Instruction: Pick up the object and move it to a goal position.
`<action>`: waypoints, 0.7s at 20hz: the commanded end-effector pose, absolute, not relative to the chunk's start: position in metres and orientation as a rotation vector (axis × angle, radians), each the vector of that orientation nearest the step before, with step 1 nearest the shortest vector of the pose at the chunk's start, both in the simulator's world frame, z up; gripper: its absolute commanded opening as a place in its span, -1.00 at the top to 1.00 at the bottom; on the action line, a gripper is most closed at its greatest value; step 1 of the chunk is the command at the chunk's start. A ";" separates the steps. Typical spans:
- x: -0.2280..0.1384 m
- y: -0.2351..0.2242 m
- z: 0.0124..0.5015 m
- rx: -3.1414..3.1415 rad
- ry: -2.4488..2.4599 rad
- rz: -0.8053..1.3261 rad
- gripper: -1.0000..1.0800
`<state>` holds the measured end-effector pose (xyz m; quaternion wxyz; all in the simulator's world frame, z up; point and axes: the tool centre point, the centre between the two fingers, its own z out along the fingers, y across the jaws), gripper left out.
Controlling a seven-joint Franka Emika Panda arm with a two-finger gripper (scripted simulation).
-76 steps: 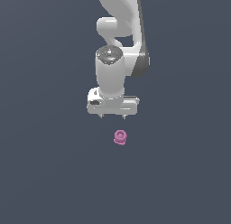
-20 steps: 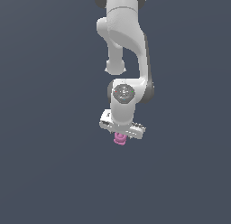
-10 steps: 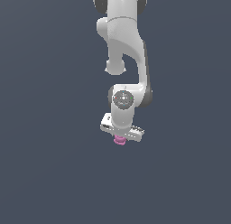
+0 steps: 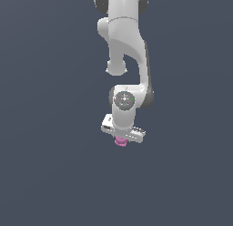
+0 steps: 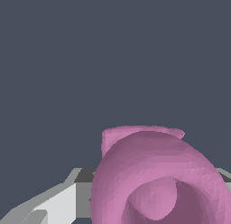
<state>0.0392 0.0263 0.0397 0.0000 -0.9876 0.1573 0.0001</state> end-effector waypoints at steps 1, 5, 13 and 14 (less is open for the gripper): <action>0.039 0.026 0.041 -3.102 0.494 0.000 1.00; 0.038 0.025 0.050 -3.102 0.494 0.000 1.00; 0.035 0.017 0.100 -3.102 0.494 0.000 1.00; 0.034 0.015 0.109 -3.102 0.494 0.000 1.00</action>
